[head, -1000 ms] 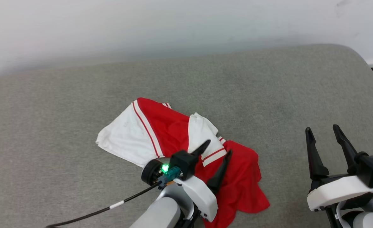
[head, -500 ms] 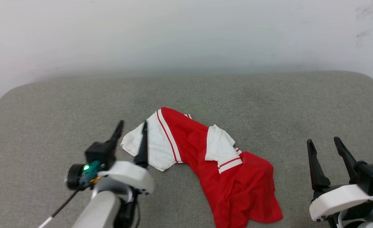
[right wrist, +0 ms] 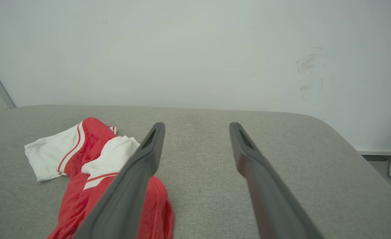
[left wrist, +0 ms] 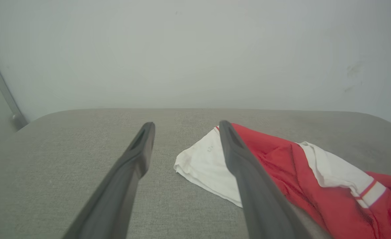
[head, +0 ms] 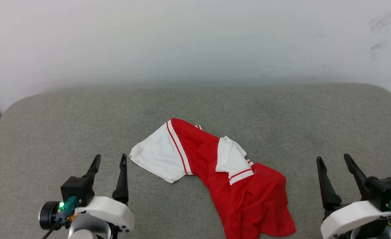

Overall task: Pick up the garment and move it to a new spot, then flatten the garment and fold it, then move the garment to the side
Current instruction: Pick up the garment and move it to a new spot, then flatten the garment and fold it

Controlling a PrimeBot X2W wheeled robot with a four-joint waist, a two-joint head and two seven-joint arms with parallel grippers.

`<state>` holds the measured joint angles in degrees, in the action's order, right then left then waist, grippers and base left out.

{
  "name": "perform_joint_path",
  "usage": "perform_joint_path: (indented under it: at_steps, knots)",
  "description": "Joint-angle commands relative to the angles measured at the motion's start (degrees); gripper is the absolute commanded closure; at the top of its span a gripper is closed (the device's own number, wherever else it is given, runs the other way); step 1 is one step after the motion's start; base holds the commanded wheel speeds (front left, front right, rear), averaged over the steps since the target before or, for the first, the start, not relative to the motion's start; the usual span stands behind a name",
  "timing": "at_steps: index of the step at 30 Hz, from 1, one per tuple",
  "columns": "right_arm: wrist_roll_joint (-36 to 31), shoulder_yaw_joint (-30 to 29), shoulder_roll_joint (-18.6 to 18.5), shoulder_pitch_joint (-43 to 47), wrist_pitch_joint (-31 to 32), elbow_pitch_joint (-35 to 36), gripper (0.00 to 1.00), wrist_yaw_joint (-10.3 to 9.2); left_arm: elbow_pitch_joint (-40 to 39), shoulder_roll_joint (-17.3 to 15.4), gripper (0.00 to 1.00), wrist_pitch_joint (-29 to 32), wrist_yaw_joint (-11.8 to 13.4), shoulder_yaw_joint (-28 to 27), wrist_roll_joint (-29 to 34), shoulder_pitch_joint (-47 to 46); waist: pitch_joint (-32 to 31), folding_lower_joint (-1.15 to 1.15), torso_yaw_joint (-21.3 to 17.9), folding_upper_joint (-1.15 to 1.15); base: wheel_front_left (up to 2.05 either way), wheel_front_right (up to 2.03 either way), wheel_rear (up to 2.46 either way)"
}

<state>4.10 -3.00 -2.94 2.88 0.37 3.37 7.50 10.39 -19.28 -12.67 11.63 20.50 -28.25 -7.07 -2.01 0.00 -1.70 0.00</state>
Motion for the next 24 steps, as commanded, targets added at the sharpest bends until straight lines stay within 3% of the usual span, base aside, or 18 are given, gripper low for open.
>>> perform_joint_path:
  at_steps: [1, 12, 19, 24]
  knots:
    - [0.22, 0.25, 0.09, 0.7, 0.15, 0.02, 0.0, -0.02, -0.8, -0.24, 0.0, 0.29, 0.29, 0.26, 0.17, 0.87, -0.06, 0.0, -0.12, 0.0, 0.0, 0.0, 0.0]
    - [3.72, -0.49, 0.1, -2.34, 3.48, -3.31, 0.0, -0.02, -3.33, -0.38, 0.0, 0.97, 1.41, 0.56, 0.24, 0.64, 0.44, 0.0, -0.37, 0.0, 0.0, 0.0, 0.0]
    - [8.64, 2.52, -1.41, -12.68, 19.14, -11.17, 0.0, -0.02, -4.64, 0.6, 0.0, 0.93, 1.46, 1.7, 0.88, -1.11, 2.51, 0.0, 2.31, 0.0, 0.0, 0.0, 0.0]
    - [12.38, 11.33, -4.93, -21.4, 31.83, -14.71, 0.0, -0.01, -4.75, 1.7, 0.0, 0.33, 1.04, 2.69, 1.41, -3.46, 5.68, 0.0, 5.6, 0.0, 0.0, 0.0, 0.0]
